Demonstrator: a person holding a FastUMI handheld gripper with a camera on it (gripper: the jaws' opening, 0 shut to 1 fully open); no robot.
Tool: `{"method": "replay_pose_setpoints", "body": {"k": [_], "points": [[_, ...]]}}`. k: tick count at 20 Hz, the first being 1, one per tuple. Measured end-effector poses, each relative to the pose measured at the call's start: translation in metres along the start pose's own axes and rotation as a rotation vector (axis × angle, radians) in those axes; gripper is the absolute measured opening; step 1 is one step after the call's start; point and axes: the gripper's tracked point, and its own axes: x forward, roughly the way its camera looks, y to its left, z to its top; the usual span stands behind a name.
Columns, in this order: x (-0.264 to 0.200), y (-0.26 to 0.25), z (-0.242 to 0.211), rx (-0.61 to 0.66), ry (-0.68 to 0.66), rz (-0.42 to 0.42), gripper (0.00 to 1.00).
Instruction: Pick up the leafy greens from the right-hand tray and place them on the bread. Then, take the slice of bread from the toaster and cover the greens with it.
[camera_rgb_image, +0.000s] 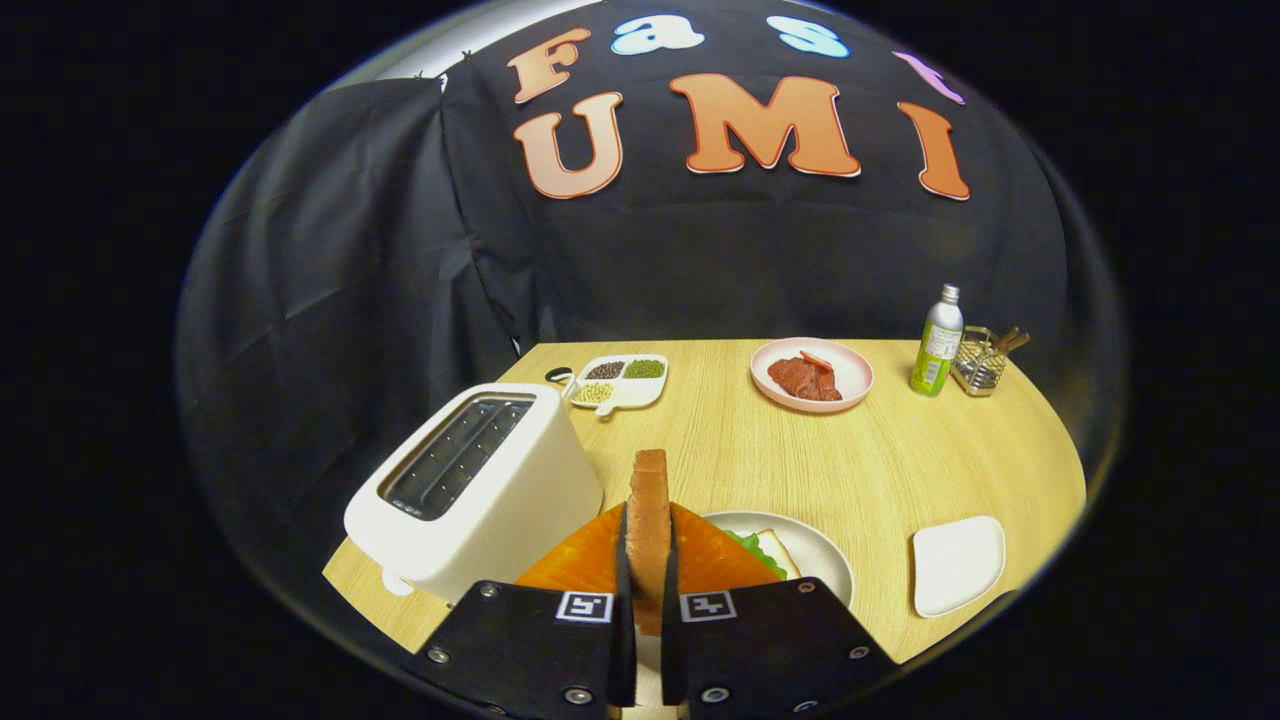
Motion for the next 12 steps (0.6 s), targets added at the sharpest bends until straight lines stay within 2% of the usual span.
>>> {"method": "replay_pose_setpoints", "body": {"k": [6,12], "points": [[0.006,-0.016,-0.019,0.073,0.016,0.047,0.10],[0.011,-0.037,-0.032,0.091,0.040,0.046,0.10]]}}
